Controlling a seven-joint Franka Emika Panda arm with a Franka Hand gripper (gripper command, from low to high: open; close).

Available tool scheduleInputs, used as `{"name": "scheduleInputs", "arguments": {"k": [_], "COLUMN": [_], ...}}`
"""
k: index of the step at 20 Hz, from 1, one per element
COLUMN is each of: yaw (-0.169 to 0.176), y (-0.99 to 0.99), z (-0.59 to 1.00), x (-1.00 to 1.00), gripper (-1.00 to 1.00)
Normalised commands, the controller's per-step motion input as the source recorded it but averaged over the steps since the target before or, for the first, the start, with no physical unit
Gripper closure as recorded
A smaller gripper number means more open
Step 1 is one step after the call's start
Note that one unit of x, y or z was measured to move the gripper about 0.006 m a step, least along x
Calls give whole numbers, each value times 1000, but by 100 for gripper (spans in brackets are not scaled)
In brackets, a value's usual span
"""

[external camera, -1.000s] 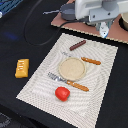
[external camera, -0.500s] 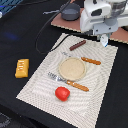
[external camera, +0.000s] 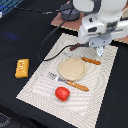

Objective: Interact with the objects in diverse but meaningful ways.

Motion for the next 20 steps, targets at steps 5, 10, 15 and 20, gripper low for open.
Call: {"name": "scheduleInputs", "arguments": {"k": [5,10,15,20], "yaw": [6,0,0,-1], "y": [404,532,525,254], "z": [123,802,886,806], "x": [3,62,66,-479], "gripper": [-100,-100,-100,-100]}}
